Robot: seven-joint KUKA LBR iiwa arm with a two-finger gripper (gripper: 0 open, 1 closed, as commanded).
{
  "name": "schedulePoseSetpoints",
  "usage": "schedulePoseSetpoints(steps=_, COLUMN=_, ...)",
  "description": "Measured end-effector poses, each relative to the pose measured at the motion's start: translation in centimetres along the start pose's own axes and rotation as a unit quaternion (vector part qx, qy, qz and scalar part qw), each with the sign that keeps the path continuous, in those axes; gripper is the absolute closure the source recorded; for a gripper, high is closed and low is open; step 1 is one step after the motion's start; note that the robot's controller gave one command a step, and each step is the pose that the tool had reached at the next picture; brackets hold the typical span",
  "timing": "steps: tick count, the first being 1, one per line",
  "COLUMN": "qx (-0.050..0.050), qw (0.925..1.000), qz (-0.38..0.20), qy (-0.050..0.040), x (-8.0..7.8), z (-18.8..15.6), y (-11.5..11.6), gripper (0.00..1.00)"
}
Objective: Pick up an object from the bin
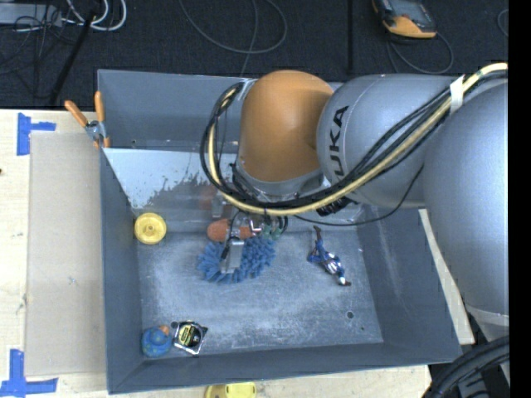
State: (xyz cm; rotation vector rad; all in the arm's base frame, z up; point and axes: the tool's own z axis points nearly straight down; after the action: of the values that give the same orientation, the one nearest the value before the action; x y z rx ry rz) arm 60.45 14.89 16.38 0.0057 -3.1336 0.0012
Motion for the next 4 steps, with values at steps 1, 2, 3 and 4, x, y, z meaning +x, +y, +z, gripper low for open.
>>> schedulePoseSetpoints(steps=1, qx=-0.001, qw=1.0000, qz=0.001, qy=-0.0038, x=-0.2, z=-0.5, y=-0.1, gripper=0.00)
schedulePoseSetpoints(steps=2, qx=-0.001, qw=0.9998, qz=-0.020, qy=-0.0068, x=-0.1, z=4.5, y=-1.6, gripper=0.00)
schedulePoseSetpoints(steps=3, qx=-0.001, qw=0.9985, qz=-0.055, qy=-0.0061, x=-0.5, z=6.4, y=-2.7, gripper=1.00)
schedulePoseSetpoints(steps=4, qx=-0.001, qw=0.9985, qz=-0.054, qy=-0.0061, x=-0.4, z=6.4, y=-2.7, gripper=1.00)
